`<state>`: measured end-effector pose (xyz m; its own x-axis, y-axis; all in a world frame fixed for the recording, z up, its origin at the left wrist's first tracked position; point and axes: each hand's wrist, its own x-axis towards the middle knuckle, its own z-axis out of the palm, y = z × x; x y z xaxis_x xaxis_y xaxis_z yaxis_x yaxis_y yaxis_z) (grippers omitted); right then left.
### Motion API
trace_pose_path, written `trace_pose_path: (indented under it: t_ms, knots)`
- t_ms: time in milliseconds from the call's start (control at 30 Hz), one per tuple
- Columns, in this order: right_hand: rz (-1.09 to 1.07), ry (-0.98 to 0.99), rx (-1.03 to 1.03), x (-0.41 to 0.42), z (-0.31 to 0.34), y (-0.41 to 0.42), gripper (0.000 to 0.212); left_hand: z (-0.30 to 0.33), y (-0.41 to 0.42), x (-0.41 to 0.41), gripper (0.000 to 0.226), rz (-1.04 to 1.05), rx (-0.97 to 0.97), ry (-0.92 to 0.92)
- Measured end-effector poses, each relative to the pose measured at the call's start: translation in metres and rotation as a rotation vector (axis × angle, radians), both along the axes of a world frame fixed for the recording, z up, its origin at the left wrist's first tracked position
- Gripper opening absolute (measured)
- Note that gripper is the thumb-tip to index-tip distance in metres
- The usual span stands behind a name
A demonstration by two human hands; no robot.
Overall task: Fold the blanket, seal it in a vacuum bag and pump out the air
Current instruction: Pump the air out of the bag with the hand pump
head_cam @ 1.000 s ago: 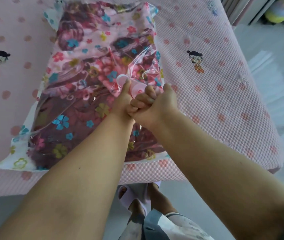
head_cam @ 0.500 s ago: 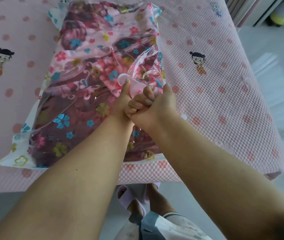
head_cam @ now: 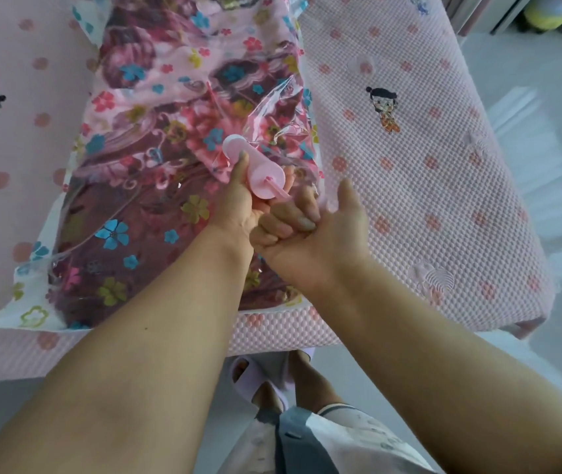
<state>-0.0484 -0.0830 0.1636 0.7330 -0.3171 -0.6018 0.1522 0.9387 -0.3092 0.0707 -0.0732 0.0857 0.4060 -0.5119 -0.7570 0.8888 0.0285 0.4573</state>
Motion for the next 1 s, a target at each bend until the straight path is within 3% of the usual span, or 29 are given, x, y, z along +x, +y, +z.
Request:
trace_pose_path:
  t_ms: [133, 267, 367, 533, 600, 733, 833, 933, 1000]
  knots:
    - [0.030, -0.156, 0.005, -0.050, 0.006, 0.016, 0.064, -0.005, 0.000, -0.001, 0.053, 0.144, -0.164, 0.042]
    - [-0.053, 0.023, 0.060, 0.009, 0.002, -0.007, 0.068, -0.006, 0.001, -0.003, 0.054, 0.055, -0.022, -0.042]
    - [-0.049, 0.117, -0.018, 0.033, -0.001, -0.017, 0.066, 0.004, 0.005, -0.004, 0.072, -0.043, -0.153, 0.106]
    - [0.094, -0.072, -0.018, -0.043, 0.016, 0.011, 0.066, -0.003, 0.001, -0.001, 0.048, 0.186, -0.199, 0.055]
    - [0.029, -0.085, -0.058, -0.042, 0.016, 0.009, 0.068, -0.006, -0.001, -0.001, 0.047, 0.201, -0.179, 0.054]
    - [-0.027, 0.091, 0.008, 0.024, 0.017, -0.009, 0.067, -0.004, -0.001, 0.000, 0.060, -0.080, 0.084, -0.122]
    - [0.005, 0.127, -0.093, 0.028, 0.013, -0.015, 0.063, 0.000, 0.001, 0.003, 0.052, -0.105, 0.160, -0.194]
    - [0.114, -0.040, 0.007, -0.027, 0.019, -0.002, 0.067, 0.002, -0.001, 0.002, 0.056, 0.077, -0.091, 0.012]
    - [0.129, -0.133, -0.054, -0.054, 0.021, 0.004, 0.067, -0.003, -0.003, 0.000, 0.055, 0.184, -0.172, 0.040]
